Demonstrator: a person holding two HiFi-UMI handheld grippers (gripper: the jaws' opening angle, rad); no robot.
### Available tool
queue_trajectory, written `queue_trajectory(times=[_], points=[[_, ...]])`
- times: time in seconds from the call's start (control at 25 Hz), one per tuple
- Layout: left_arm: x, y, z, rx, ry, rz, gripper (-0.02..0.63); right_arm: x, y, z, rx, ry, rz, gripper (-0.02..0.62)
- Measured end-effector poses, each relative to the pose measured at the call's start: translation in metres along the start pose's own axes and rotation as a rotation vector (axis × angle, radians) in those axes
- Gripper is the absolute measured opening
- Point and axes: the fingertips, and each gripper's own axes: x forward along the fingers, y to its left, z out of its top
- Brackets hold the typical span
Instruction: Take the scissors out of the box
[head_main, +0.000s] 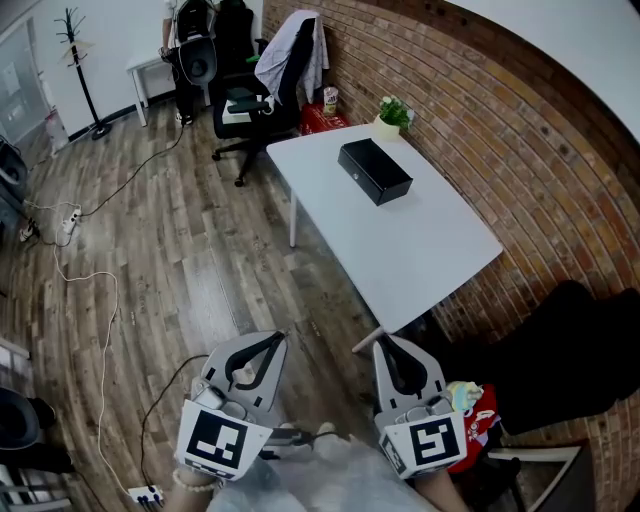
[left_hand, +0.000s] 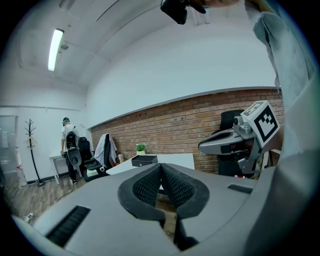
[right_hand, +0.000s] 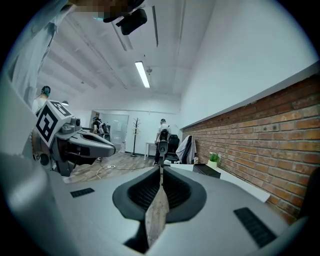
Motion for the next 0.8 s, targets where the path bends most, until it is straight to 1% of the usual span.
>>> queue_trajectory(times=[0.36, 0.56, 0.68, 0.8], points=[[-0.022, 0.014, -0.006, 0.006, -0.024, -0.004, 0.018, 0.002, 0.027, 0.004, -0.013, -0.018, -0.013, 0.051], [-0.037, 0.020, -0.008, -0.005, -0.031, 0.008, 0.018, -0.001, 0.042, 0.009, -0.023, -0.027, -0.007, 0.051], [-0.042, 0.021, -0.009, 0.002, -0.033, 0.012, 0.018, -0.002, 0.046, 0.009, -0.031, -0.034, 0.001, 0.051], [-0.041, 0.023, -0.009, 0.006, -0.036, 0.017, 0.018, 0.001, 0.044, 0.004, -0.015, -0.029, 0.000, 0.051]])
